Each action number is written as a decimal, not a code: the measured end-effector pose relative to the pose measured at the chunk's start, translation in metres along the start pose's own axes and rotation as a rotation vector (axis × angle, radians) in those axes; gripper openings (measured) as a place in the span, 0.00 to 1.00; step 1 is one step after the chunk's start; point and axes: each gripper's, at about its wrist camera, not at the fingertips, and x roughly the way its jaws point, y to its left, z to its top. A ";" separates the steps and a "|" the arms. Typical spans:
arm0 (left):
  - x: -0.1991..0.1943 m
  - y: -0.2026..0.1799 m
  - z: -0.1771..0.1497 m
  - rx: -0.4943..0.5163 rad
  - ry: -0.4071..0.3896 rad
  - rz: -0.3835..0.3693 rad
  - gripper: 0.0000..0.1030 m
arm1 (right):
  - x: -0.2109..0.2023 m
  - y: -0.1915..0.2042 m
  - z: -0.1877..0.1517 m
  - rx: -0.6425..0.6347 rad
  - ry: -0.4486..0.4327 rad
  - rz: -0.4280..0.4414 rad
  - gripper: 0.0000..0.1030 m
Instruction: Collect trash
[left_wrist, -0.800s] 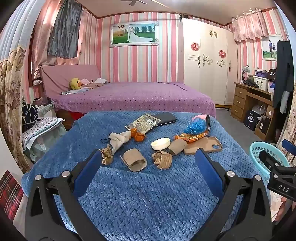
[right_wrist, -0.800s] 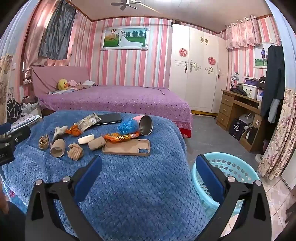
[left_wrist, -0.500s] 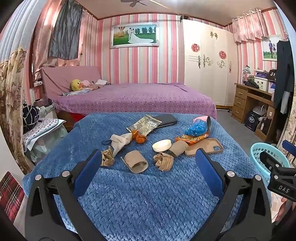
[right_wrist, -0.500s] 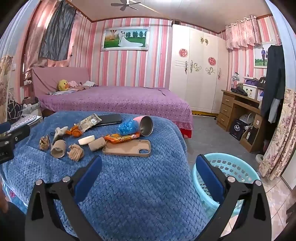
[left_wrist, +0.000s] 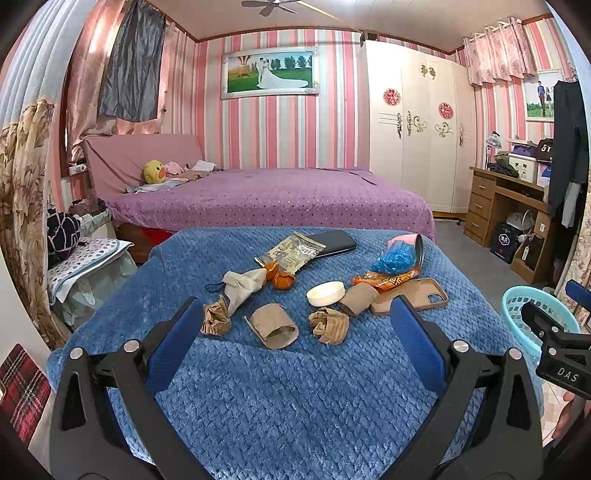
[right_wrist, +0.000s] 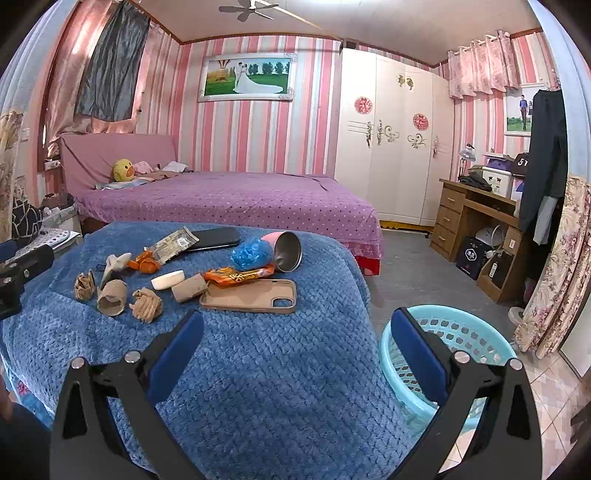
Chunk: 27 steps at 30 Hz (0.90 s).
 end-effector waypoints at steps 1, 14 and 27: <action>0.000 0.000 0.000 0.001 0.000 0.001 0.95 | 0.001 -0.001 0.000 0.000 -0.001 -0.002 0.96; 0.002 0.003 0.000 -0.008 -0.001 0.008 0.95 | -0.003 0.000 0.000 -0.002 -0.008 -0.008 0.96; 0.002 0.004 0.000 -0.008 -0.001 0.008 0.95 | -0.004 0.001 0.002 0.000 -0.025 -0.011 0.96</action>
